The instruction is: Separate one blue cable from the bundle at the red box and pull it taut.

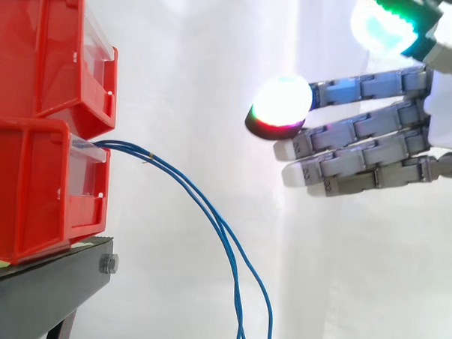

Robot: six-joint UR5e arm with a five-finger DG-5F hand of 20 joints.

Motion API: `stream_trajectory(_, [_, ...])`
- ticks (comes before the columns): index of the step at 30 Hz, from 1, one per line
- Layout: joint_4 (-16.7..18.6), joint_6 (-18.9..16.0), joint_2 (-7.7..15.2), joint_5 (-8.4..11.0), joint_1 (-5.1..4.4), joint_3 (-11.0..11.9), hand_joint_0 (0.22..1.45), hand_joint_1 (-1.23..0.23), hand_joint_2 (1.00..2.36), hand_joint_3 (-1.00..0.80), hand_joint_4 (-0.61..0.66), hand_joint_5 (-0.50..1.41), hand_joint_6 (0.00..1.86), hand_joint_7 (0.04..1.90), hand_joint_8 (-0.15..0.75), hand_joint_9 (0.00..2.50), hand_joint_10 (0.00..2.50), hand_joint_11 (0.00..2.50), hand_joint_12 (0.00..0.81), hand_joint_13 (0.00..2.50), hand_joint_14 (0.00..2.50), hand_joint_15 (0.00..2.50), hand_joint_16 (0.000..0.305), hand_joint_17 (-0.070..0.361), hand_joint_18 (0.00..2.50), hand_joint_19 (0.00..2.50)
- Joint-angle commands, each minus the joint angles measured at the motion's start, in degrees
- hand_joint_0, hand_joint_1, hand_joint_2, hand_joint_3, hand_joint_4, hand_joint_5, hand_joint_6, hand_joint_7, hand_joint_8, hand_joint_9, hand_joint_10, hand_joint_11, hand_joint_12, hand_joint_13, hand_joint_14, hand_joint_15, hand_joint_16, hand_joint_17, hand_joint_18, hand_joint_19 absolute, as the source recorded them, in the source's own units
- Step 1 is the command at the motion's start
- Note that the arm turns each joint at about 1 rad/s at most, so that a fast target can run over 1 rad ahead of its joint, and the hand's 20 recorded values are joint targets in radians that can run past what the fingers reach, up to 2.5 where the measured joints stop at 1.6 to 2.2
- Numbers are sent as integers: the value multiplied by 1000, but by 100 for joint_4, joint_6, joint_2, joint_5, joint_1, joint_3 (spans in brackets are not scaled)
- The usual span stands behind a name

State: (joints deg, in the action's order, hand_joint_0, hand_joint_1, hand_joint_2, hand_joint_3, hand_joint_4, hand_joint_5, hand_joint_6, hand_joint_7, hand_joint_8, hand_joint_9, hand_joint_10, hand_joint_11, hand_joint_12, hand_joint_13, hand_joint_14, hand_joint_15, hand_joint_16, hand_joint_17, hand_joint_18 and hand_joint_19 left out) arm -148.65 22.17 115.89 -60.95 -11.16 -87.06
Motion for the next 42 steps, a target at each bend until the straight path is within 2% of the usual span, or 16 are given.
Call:
stream_trajectory(1, [73, -55, 258, 13, -9, 154, 544, -612, 1000, -500, 216, -210, 502, 691, 274, 431, 5, 158, 307, 453, 2, 67, 33, 74, 258, 107])
stream_trajectory(6, [-14, -64, 487, 40, -18, 558, 544, -611, 1000, -500, 220, -209, 502, 692, 275, 433, 5, 168, 309, 456, 3, 63, 33, 74, 260, 114])
stream_trajectory(8, [-6, 6, 575, 57, -18, 637, 545, -611, 1000, -500, 220, -208, 502, 694, 275, 432, 5, 172, 309, 458, 2, 72, 33, 74, 260, 113])
stream_trajectory(13, [3, 15, 698, 57, -18, 681, 545, -611, 1000, -500, 221, -206, 502, 699, 275, 430, 5, 176, 310, 456, 2, 78, 33, 74, 258, 131])
stream_trajectory(16, [100, -91, 935, 57, 17, 725, 545, -611, 1000, -500, 225, -204, 502, 699, 276, 429, 5, 174, 310, 455, 3, 81, 33, 74, 256, 134])
stream_trajectory(23, [109, -222, 1225, 57, 35, 954, 544, -612, 1000, -500, 231, -202, 502, 703, 276, 430, 5, 179, 313, 453, 3, 87, 33, 75, 252, 139])
stream_trajectory(27, [100, -222, 1234, 57, 0, 963, 544, -613, 1000, -500, 238, -201, 502, 703, 276, 430, 6, 179, 314, 455, 3, 87, 34, 75, 252, 148])
stream_trajectory(29, [100, -231, 1225, 31, 0, 963, 544, -613, 1000, -500, 239, -200, 502, 703, 276, 430, 6, 188, 320, 480, 5, 125, 36, 81, 321, 230])
stream_trajectory(37, [126, -504, 1234, -22, 0, 963, 542, -614, 1000, -500, 244, -195, 502, 711, 276, 429, 6, 196, 327, 485, 6, 150, 37, 84, 340, 246])
stream_trajectory(42, [91, -635, 1234, -162, 17, 963, 541, -615, 1000, -500, 250, -192, 502, 716, 276, 430, 8, 200, 330, 482, 7, 159, 38, 85, 335, 255])
